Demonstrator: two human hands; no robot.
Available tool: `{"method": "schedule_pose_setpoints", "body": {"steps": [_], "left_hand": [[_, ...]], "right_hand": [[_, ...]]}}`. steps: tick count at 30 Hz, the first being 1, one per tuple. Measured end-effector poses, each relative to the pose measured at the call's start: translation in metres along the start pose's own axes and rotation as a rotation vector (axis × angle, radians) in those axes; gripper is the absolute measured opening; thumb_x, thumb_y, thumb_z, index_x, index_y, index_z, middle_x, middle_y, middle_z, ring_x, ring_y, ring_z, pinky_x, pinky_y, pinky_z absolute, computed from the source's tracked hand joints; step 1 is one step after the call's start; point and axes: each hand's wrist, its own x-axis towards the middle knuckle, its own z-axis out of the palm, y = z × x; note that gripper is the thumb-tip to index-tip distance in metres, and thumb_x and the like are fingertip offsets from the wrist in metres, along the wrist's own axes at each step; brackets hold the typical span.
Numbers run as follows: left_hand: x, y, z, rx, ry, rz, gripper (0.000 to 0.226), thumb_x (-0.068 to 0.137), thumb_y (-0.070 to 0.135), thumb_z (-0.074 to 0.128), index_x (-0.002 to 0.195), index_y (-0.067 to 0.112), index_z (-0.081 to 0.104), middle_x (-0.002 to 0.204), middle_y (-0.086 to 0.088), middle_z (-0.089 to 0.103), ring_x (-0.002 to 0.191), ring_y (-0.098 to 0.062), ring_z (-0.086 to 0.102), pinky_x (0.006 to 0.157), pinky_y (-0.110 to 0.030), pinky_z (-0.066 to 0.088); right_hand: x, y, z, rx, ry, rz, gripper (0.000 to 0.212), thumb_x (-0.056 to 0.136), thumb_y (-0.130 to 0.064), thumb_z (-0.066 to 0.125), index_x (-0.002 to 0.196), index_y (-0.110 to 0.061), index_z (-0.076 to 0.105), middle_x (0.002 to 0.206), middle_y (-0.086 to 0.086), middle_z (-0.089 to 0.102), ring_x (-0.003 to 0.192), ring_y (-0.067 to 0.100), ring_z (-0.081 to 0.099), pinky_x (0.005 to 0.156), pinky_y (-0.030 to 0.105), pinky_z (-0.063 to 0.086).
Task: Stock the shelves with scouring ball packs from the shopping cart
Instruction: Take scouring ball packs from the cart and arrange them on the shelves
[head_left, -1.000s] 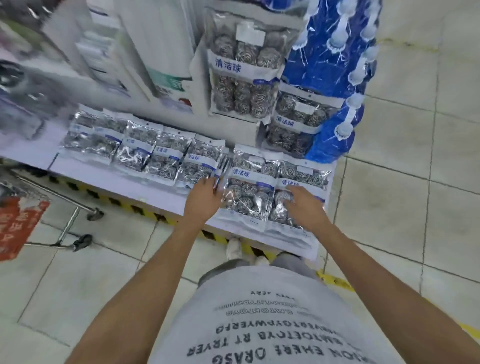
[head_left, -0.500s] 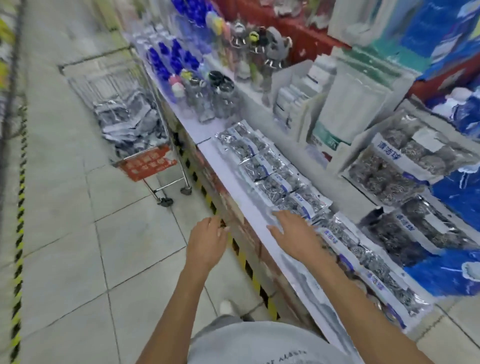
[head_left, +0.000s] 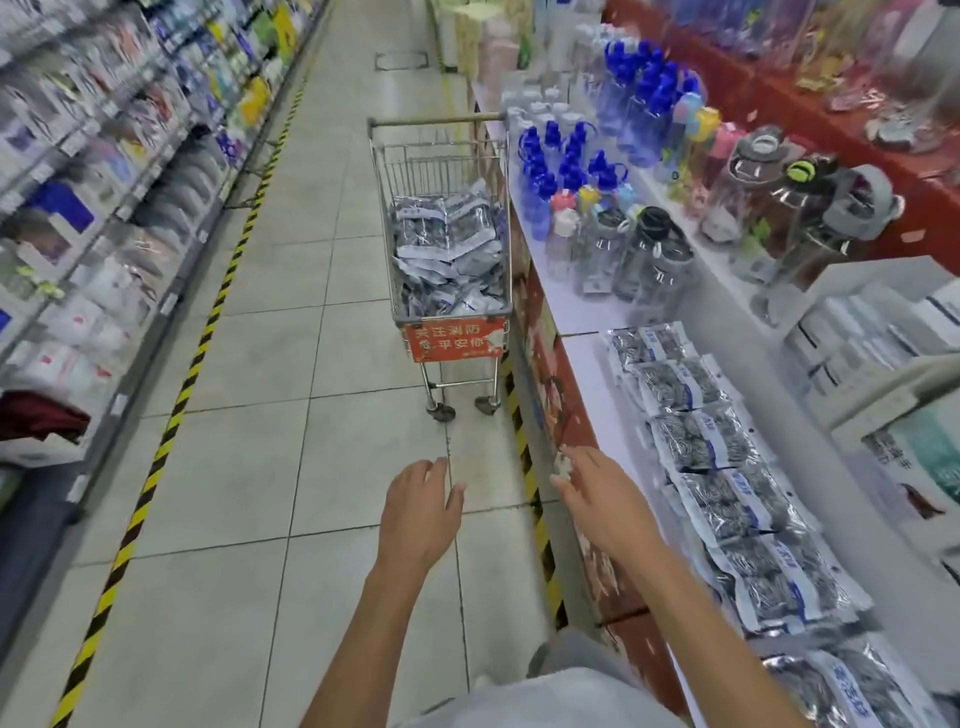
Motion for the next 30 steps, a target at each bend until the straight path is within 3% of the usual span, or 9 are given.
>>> {"method": "schedule_pose_setpoints", "body": {"steps": [9,13,20,22,25,26,30], "left_hand": [[0.103,-0.052,-0.005,-0.101,-0.026,-0.175,0.052,0.108,0.045,0.043,0.152,0.017,0.047,0.144,-0.006,0.056,0.131,-0.024,0.052,0.104,-0.036,0.046],[0.184,-0.064,-0.009,-0.108,-0.019,-0.204,0.053,0.108,0.046,0.042,0.153,0.017,0.046,0.147,-0.006,0.054,0.133,-0.024,0.052,0.106,-0.038,0.047],[0.354,-0.082,-0.052,-0.056,0.023,-0.231,0.050,0.107,0.043,0.046,0.149,0.015,0.050,0.142,-0.010,0.058,0.127,-0.029,0.056,0.100,-0.042,0.049],[0.394,-0.085,-0.057,-0.068,0.022,-0.246,0.047,0.106,0.042,0.047,0.145,0.015,0.053,0.137,-0.011,0.060,0.123,-0.030,0.058,0.096,-0.042,0.049],[0.436,-0.089,-0.052,-0.086,-0.026,-0.268,0.047,0.107,0.041,0.047,0.144,0.014,0.052,0.135,-0.013,0.060,0.120,-0.033,0.058,0.095,-0.043,0.049],[0.448,-0.092,-0.049,-0.090,-0.045,-0.273,0.047,0.107,0.041,0.046,0.145,0.014,0.052,0.135,-0.013,0.060,0.120,-0.033,0.058,0.096,-0.044,0.050],[0.501,-0.110,-0.035,-0.123,-0.135,-0.287,0.047,0.107,0.042,0.046,0.145,0.015,0.051,0.138,-0.011,0.059,0.122,-0.031,0.057,0.098,-0.043,0.051]], "right_hand": [[0.129,-0.020,0.031,-0.039,-0.105,0.016,0.056,0.106,-0.056,0.041,0.149,-0.021,0.049,0.145,-0.003,0.055,0.129,0.015,0.054,0.105,0.040,0.049],[0.206,-0.012,0.043,-0.014,-0.154,0.010,0.057,0.106,-0.059,0.039,0.150,-0.024,0.048,0.147,-0.006,0.054,0.132,0.011,0.051,0.107,0.032,0.047],[0.368,-0.014,0.029,0.016,-0.227,0.059,0.055,0.106,-0.056,0.043,0.152,-0.027,0.046,0.151,-0.004,0.054,0.135,0.015,0.053,0.106,0.035,0.046],[0.414,-0.016,0.021,0.027,-0.243,0.049,0.051,0.106,-0.051,0.046,0.150,-0.025,0.049,0.145,0.000,0.058,0.128,0.018,0.057,0.100,0.035,0.049],[0.482,-0.023,0.011,0.034,-0.238,0.010,0.049,0.106,-0.048,0.050,0.148,-0.023,0.052,0.131,0.001,0.065,0.103,0.013,0.060,0.081,0.031,0.049],[0.505,-0.025,0.009,0.033,-0.229,0.006,0.050,0.106,-0.049,0.050,0.148,-0.023,0.052,0.131,0.000,0.066,0.101,0.012,0.061,0.082,0.033,0.052],[0.589,-0.032,0.006,0.038,-0.227,0.033,0.054,0.105,-0.051,0.049,0.151,-0.023,0.050,0.149,0.002,0.057,0.133,0.021,0.056,0.109,0.045,0.048]]}}
